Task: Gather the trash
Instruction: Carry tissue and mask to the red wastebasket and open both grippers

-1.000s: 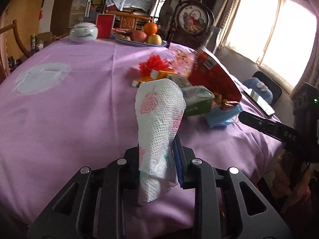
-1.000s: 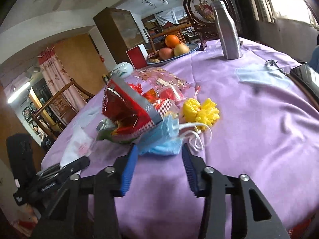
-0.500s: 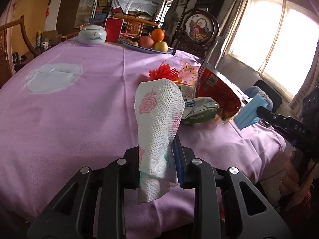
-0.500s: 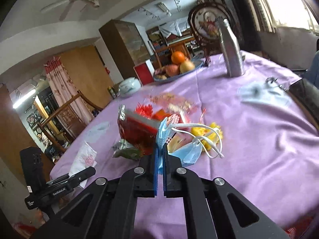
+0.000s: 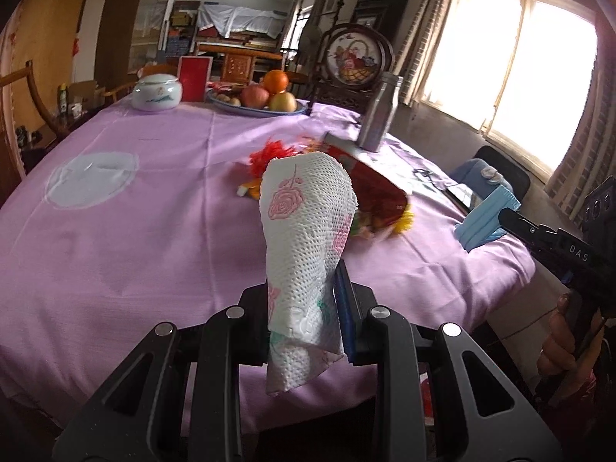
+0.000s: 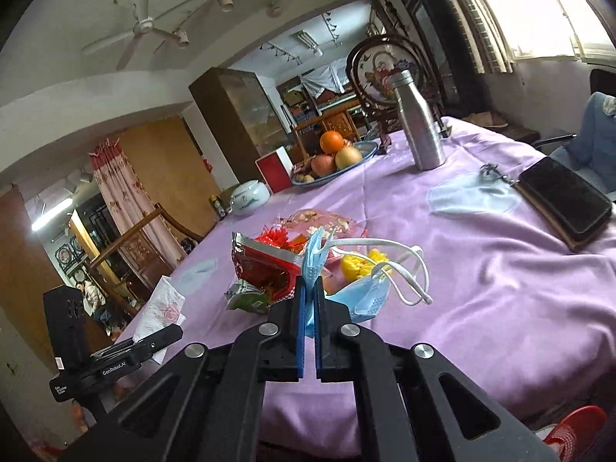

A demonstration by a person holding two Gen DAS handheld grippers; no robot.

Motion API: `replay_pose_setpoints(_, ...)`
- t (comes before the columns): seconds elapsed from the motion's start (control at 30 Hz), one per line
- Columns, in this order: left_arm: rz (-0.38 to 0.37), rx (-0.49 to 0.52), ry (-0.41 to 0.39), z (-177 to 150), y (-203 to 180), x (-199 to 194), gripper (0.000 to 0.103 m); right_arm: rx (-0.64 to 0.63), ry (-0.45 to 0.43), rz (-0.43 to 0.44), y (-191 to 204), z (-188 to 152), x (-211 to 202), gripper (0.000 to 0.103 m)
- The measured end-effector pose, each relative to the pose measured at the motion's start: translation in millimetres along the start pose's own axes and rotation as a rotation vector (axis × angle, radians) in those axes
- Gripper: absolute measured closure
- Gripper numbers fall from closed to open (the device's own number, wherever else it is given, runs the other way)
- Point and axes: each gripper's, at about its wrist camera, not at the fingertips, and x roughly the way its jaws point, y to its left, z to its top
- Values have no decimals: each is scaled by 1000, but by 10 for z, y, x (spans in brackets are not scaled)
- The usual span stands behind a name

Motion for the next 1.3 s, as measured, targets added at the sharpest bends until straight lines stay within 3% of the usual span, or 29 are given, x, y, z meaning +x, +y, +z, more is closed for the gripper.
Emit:
replay_pose_setpoints(0.33, -79, 97, 30, -78, -616, 1, 75, 55, -71, -58, -416, -146, -612, 99)
replay_pose_setpoints(0.67, -195, 217, 120, -299, -1374, 254, 75, 156, -124, -205, -1100, -486, -1370, 99)
replay_pose_setpoints(0.87, -270, 319, 201, -518, -1892, 518, 75, 236, -86, -363, -1674, -946, -1706, 99)
replay_pose_setpoints(1.07, -329, 411, 300, -777, -2392, 866, 75, 351, 10, -495, -2308, -1503, -1733, 99)
replay_pose_setpoints(1.17, -346, 464, 348, -926, -2636, 1045, 75, 405, 116, -592, -2712, -1814, -1566, 91)
replay_pose_setpoints(1.2, -350, 481, 361, -976, -2704, 1094, 75, 423, 140, -610, -2801, -1874, -1527, 72)
replay_pose_setpoints(1.23, -354, 496, 375, -1019, -2776, 1152, 75, 458, 149, -620, -2914, -1961, -1510, 59)
replay_pose_setpoints(1.27, -363, 512, 393, -1067, -2855, 1220, 75, 493, 143, -629, -2997, -2032, -1528, 51)
replay_pose_setpoints(1.3, -375, 527, 411, -1114, -2931, 1280, 75, 511, 140, -623, -3041, -2071, -1547, 51)
